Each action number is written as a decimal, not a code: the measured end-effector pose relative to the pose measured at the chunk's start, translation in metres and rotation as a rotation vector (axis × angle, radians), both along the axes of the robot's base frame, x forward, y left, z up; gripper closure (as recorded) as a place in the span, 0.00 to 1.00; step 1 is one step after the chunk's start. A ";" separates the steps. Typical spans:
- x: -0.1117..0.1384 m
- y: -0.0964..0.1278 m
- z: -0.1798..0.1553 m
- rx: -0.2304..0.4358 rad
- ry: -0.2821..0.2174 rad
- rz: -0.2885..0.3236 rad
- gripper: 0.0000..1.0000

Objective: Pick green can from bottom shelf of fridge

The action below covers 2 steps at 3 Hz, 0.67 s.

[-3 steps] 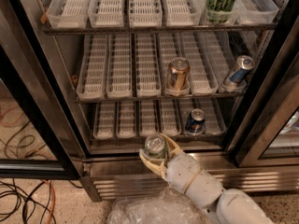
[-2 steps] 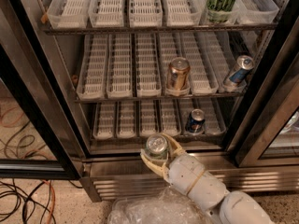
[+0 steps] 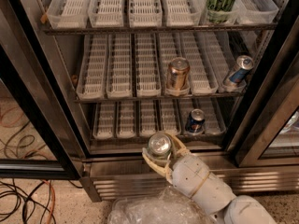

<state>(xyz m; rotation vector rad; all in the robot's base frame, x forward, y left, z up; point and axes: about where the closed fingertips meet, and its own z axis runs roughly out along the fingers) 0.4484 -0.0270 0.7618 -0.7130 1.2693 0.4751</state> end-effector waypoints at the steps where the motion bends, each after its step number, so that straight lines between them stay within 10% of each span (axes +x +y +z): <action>1: -0.009 -0.001 0.016 0.010 -0.038 0.011 1.00; 2: -0.009 -0.001 0.016 0.010 -0.038 0.011 1.00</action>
Offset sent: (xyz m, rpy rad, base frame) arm -0.0131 -0.0038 0.0250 0.0194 -0.0580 0.0075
